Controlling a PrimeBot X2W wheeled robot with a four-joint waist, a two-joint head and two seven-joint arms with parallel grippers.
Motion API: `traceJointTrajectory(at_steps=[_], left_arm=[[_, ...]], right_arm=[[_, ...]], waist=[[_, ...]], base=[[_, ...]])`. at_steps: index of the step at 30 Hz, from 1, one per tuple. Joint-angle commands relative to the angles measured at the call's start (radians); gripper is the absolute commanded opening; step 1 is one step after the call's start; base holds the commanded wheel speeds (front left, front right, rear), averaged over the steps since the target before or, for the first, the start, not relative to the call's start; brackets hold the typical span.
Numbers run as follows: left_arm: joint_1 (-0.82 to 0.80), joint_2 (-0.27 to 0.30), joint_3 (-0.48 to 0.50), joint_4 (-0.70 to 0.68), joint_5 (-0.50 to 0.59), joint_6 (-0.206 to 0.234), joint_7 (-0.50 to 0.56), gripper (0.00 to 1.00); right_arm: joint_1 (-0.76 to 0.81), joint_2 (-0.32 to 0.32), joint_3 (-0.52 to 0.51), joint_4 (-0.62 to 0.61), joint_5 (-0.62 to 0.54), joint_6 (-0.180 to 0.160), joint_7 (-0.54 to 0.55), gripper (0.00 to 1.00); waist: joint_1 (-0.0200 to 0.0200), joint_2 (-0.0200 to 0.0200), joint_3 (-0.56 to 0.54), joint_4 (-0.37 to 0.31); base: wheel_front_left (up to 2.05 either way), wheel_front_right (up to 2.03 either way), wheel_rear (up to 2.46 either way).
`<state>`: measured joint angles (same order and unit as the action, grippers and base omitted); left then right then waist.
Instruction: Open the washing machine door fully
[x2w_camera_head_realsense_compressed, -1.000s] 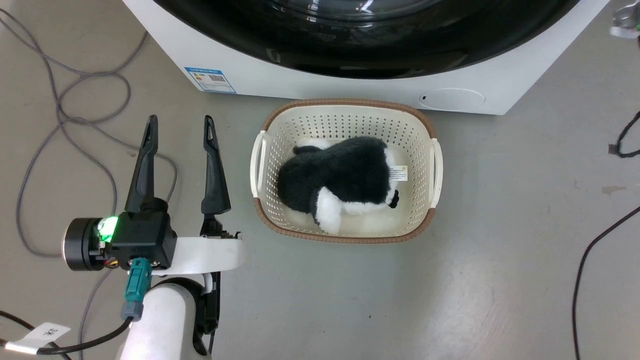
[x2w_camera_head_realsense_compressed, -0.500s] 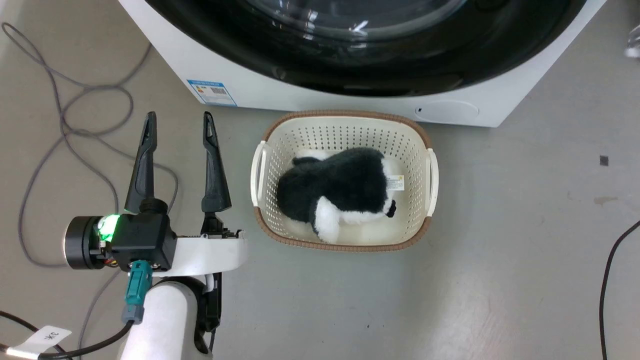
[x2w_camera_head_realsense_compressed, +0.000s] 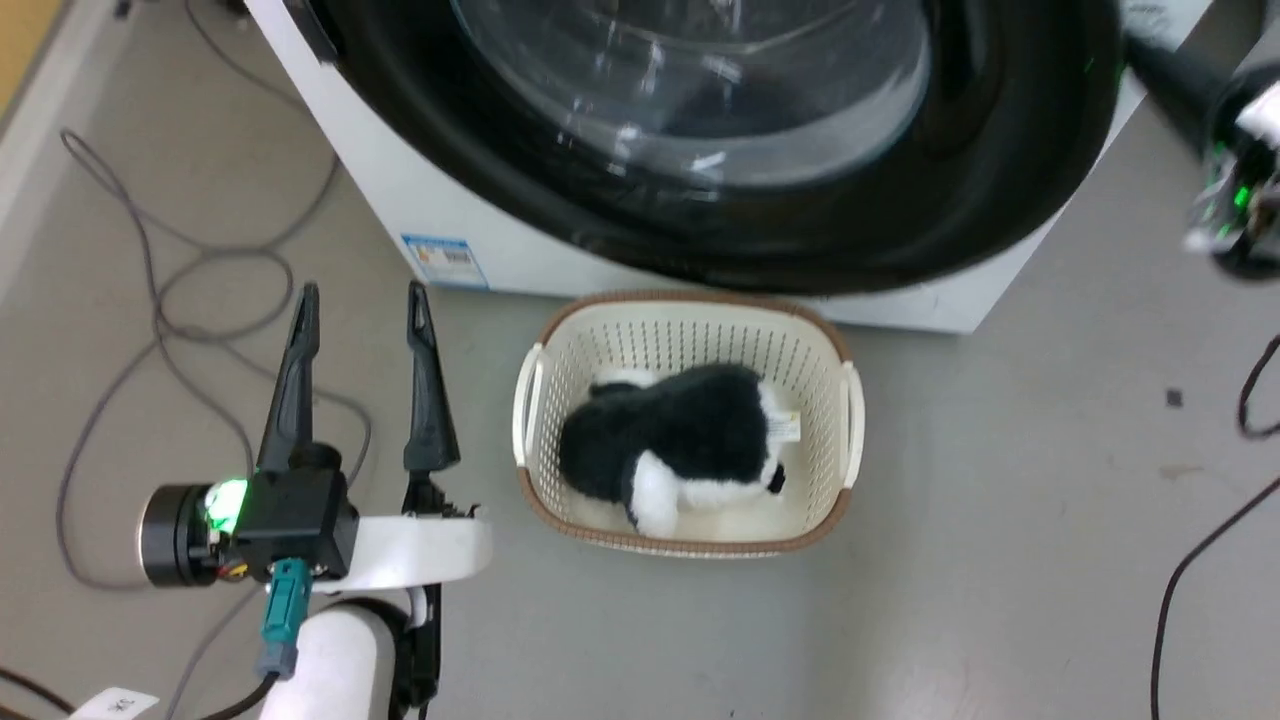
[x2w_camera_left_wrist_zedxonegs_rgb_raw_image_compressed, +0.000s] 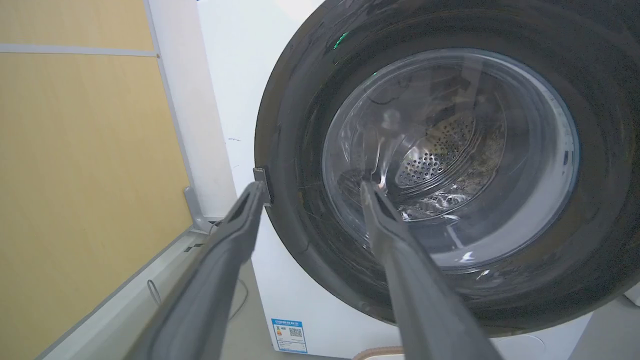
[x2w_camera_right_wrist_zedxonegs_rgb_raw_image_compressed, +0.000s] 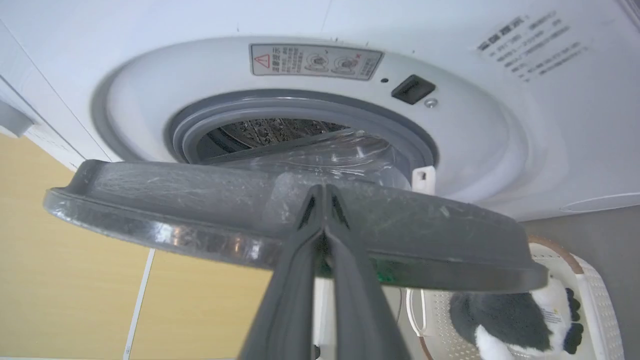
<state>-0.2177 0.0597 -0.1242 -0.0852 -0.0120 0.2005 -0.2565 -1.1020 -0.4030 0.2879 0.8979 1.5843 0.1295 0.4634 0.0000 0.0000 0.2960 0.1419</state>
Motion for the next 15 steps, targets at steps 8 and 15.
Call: traceJointTrajectory(at_steps=[8,15], left_arm=[[0.075,0.011,0.017,0.014,-0.004,-0.011,-0.005,1.0],[0.113,0.011,0.026,0.018,-0.003,-0.017,-0.005,1.0]], right_arm=[[0.172,0.035,0.013,-0.09,0.016,0.001,0.022,0.0],[0.302,0.049,0.015,-0.233,0.034,0.001,0.047,0.0]], waist=[[0.0,0.0,-0.113,-0.03],[0.0,0.0,-0.165,-0.044]], base=[[0.0,0.0,0.0],[0.0,0.0,0.0]])
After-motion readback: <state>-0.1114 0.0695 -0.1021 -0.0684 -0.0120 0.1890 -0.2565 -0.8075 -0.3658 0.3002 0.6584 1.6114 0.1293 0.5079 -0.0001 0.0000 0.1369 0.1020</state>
